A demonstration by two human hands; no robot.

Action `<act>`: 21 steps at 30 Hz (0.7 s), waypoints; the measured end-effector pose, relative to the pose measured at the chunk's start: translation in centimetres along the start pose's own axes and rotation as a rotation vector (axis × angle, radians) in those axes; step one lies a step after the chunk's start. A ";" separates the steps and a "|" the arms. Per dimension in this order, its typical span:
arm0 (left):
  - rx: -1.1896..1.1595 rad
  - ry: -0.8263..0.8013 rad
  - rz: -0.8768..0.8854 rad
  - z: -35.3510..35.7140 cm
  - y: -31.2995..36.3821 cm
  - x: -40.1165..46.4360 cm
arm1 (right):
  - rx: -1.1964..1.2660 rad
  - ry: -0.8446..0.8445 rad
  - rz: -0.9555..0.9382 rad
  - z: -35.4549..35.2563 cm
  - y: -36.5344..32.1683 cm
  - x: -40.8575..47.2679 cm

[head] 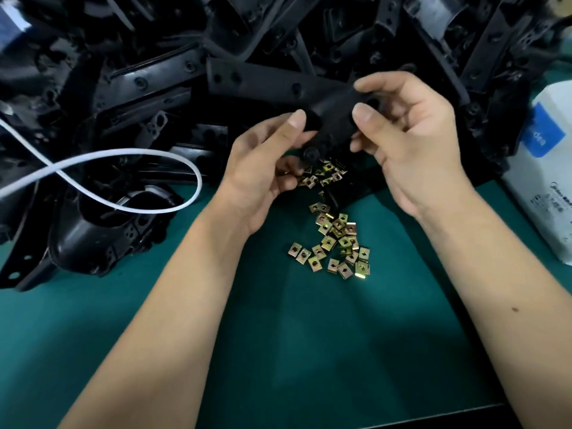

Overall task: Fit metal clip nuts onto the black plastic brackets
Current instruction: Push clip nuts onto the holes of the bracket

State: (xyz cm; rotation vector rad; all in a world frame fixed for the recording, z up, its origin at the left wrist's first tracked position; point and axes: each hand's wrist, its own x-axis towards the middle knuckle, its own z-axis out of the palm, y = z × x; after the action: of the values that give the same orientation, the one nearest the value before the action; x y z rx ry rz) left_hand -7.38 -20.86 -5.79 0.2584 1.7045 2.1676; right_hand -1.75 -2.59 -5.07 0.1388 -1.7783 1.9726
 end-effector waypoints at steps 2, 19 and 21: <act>0.041 -0.127 -0.002 -0.8 0.4 -0.3 | 0.084 -0.078 0.079 0.4 0.0 -0.4; -0.195 0.088 -0.061 -2.6 1.1 0.4 | -1.035 -0.945 0.098 3.3 -1.5 -3.0; -0.206 0.076 -0.082 -2.6 0.8 0.5 | -1.030 -0.940 0.093 3.4 -1.4 -3.0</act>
State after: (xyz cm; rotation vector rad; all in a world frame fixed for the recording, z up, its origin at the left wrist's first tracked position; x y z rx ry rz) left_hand -8.94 -23.18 -5.69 0.0512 1.4870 2.2956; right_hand 0.68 -6.65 -4.43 0.7062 -3.1820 0.7808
